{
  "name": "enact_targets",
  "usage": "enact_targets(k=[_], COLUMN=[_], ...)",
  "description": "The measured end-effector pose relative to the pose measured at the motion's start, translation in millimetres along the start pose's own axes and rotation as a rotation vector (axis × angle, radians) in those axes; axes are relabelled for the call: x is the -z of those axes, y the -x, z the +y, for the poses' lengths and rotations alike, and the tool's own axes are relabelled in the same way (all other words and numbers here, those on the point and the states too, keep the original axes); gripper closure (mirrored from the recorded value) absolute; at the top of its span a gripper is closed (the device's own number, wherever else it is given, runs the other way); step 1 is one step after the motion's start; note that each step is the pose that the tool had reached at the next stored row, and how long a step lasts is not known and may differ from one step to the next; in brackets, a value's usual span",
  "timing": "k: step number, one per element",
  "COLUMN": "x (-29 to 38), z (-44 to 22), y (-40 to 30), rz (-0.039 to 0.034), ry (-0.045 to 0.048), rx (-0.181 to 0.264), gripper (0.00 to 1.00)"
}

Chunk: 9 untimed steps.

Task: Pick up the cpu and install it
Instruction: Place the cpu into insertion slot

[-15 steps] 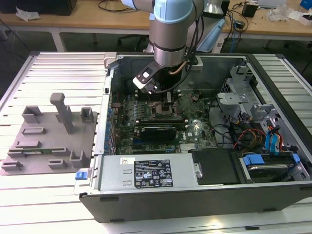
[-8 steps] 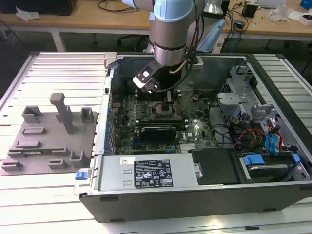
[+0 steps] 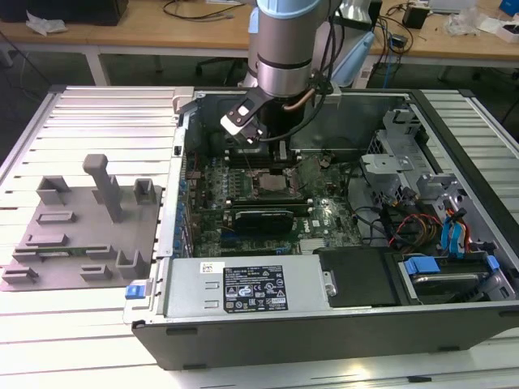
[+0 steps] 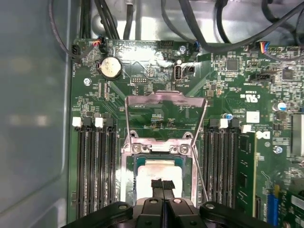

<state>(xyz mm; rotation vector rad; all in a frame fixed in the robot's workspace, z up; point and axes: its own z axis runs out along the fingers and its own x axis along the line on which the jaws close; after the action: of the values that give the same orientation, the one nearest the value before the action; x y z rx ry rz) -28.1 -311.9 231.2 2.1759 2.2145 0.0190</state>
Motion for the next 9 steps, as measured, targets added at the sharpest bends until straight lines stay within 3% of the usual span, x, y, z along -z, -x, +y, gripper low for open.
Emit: enact_targets(k=[3,9], x=[9.4,11.8], z=[0.3,0.4], y=[0.2,0.2], rz=[-0.0001,0.0], ry=[-0.0001,0.0], rx=[0.0,0.0], gripper=[0.89,0.89])
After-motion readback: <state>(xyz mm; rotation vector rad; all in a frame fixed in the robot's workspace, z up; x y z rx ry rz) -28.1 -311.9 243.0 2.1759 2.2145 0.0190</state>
